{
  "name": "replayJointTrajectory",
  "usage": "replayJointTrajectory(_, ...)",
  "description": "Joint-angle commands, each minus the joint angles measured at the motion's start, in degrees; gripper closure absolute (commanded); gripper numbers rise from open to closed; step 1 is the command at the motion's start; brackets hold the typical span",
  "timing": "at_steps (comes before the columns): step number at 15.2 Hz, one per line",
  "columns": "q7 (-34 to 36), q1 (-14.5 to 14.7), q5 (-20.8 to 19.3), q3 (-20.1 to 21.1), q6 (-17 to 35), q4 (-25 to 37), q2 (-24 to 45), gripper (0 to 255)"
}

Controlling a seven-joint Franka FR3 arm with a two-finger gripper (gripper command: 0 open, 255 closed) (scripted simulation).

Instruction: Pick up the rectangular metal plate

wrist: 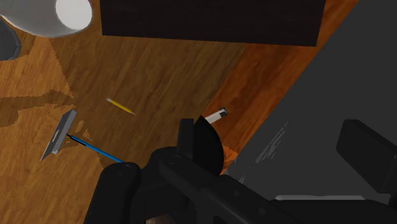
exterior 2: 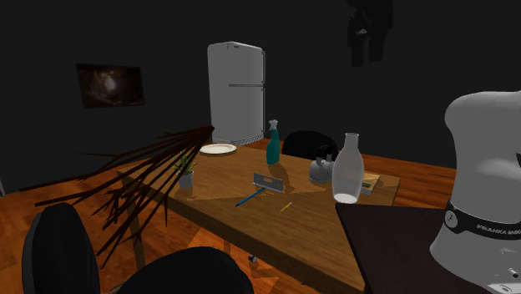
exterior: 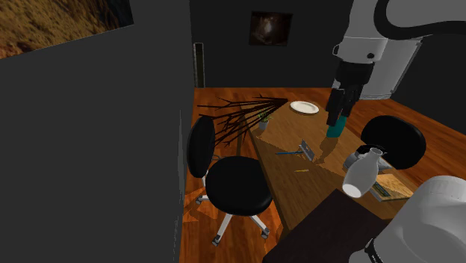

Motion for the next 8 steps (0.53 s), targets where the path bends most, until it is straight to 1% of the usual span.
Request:
replayJointTrajectory(1,0.0,0.0,0.0,0.0,0.0,0.0,0.0,0)
replayJointTrajectory(8,-1.92,-2.79,-2.16,-4.75,11.37,-2.49,8.73,0)
